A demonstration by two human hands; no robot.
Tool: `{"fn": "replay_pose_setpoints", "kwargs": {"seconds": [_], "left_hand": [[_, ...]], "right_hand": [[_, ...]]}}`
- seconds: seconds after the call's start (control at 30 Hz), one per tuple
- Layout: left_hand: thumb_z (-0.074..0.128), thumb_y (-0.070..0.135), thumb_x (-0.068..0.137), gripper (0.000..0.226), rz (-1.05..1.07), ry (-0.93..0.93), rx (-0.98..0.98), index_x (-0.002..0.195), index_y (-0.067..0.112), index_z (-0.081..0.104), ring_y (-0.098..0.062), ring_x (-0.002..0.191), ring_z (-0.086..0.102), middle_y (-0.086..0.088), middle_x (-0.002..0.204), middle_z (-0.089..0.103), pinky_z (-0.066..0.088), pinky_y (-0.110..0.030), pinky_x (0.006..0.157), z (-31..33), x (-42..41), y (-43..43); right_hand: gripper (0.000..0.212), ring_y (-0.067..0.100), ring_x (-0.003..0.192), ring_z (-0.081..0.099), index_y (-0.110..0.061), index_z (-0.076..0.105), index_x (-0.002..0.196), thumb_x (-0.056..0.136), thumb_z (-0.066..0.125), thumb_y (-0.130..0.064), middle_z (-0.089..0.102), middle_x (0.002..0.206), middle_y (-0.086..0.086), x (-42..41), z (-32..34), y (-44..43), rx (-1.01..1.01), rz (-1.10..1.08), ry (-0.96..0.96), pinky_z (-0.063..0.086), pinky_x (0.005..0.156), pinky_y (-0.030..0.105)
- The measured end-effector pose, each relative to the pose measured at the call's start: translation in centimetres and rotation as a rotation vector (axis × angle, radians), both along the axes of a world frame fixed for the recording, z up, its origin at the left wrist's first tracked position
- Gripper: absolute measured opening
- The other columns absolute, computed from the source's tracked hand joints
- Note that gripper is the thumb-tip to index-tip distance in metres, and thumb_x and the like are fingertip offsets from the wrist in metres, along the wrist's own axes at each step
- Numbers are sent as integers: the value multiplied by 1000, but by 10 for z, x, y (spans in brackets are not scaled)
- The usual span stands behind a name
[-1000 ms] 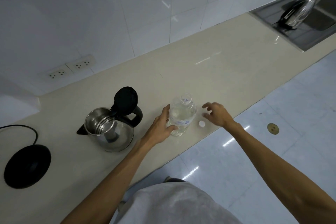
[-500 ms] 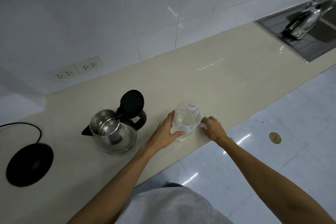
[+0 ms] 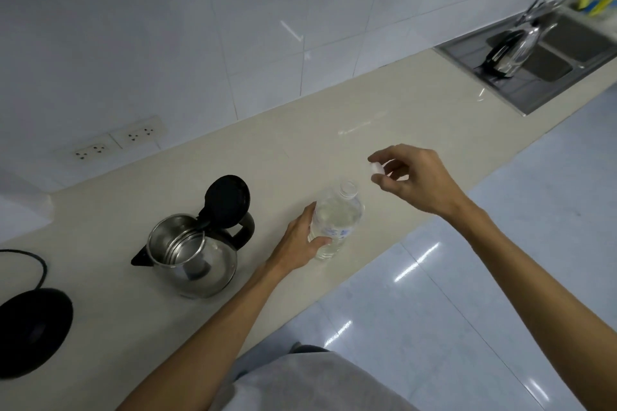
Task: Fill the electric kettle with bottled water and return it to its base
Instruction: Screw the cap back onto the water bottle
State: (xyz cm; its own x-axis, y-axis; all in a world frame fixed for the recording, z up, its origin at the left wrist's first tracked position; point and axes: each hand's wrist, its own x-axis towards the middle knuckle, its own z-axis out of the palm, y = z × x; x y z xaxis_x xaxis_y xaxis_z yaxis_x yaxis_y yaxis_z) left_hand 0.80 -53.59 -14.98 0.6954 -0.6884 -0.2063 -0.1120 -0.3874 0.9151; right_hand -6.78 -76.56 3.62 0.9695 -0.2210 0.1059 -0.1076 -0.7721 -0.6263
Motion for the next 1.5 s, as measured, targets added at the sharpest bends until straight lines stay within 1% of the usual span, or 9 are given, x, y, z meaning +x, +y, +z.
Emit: {"fn": "replay_pose_setpoints", "kwargs": {"seconds": [0.2, 0.3, 0.47, 0.67, 0.8, 0.97, 1.23, 1.43, 1.5], "left_hand": [[81, 32, 85, 79, -71, 9, 18, 151, 39, 38, -15, 138, 58, 11, 148, 58, 49, -50, 115, 2, 6, 3], [89, 35, 79, 86, -58, 15, -11, 149, 39, 39, -10, 133, 58, 16, 144, 58, 49, -37, 113, 13, 6, 1], [93, 56, 64, 117, 24, -12, -146, 161, 32, 31, -10, 148, 44, 10, 163, 44, 39, -30, 118, 42, 8, -9], [93, 41, 72, 68, 33, -71, -177, 131, 27, 62, 1, 113, 64, 16, 120, 69, 48, -19, 94, 72, 13, -24], [87, 53, 69, 66, 36, -42, -180, 126, 28, 64, -13, 117, 67, 10, 122, 71, 54, -28, 97, 75, 13, -24], [92, 37, 78, 58, 33, -47, -191, 128, 25, 65, -13, 116, 67, 8, 123, 72, 54, -28, 98, 75, 15, -22], [92, 33, 78, 63, 35, -51, -225, 133, 26, 64, -10, 121, 65, 10, 127, 71, 47, -21, 100, 74, 11, -22], [93, 30, 78, 54, 18, -103, -235, 125, 27, 66, -4, 125, 63, 11, 131, 70, 46, -22, 107, 72, 11, -25], [93, 32, 77, 53, 20, -112, -230, 124, 25, 67, -1, 126, 62, 13, 131, 69, 46, -22, 108, 73, 12, -24]], "right_hand": [[28, 11, 84, 69, -18, 74, 114, 87, 79, -15, 70, 105, 0, 5, 20, 22, -110, 271, 44, 57, 78, 21], [29, 15, 84, 67, -18, 73, 117, 88, 76, -16, 69, 107, 2, 12, 18, 30, -206, 371, 96, 58, 79, 31], [36, 24, 88, 66, -18, 74, 114, 82, 75, -1, 68, 109, 4, 21, 22, 36, -323, 460, 149, 57, 79, 40], [42, 30, 95, 67, -15, 74, 109, 76, 71, 11, 68, 112, 5, 33, 23, 39, -453, 572, 221, 58, 73, 47], [42, 33, 94, 68, -15, 74, 115, 79, 73, 8, 68, 111, 9, 40, 26, 40, -489, 570, 263, 58, 73, 48], [41, 32, 90, 69, -12, 75, 111, 78, 72, 13, 69, 107, 9, 46, 32, 43, -522, 645, 285, 58, 69, 46], [27, 30, 70, 59, -8, 72, 113, 92, 73, -25, 60, 93, 13, 42, 39, 46, -602, 612, 301, 51, 63, 40], [62, 37, 41, 51, -6, 48, 71, 100, 29, -58, 50, 57, 10, 34, 12, 46, -890, 464, 26, 26, 45, 29], [64, 36, 41, 53, -9, 44, 72, 99, 20, -62, 54, 55, 9, 33, 4, 47, -953, 422, 21, 18, 45, 27]]}}
